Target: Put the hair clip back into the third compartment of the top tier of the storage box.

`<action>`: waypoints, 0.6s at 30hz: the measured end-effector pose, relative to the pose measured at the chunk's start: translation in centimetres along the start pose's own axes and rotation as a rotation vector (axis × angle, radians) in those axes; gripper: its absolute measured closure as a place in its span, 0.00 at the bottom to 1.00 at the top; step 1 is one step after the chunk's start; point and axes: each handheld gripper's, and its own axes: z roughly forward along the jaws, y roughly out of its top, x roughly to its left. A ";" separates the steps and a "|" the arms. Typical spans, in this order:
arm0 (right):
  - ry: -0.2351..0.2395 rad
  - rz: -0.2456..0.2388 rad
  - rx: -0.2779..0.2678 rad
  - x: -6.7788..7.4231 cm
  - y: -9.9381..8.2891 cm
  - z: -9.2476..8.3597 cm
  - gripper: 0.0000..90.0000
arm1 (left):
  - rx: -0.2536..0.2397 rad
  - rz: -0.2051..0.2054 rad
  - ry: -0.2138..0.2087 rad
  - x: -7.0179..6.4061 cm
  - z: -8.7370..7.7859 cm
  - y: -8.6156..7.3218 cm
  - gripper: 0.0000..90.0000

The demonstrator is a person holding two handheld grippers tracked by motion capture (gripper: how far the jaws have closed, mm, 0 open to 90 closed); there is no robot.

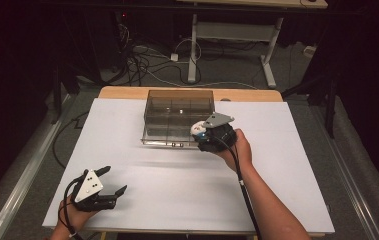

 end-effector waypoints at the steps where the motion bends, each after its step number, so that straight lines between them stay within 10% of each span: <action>1: 0.005 0.004 0.005 0.0 0.0 0.1 0.36 | 0.001 0.002 0.002 0.0 0.0 0.0 0.19; 18: 0.039 0.072 -0.008 -0.2 0.0 0.1 0.29 | 0.006 0.004 0.006 -0.1 0.1 0.0 0.19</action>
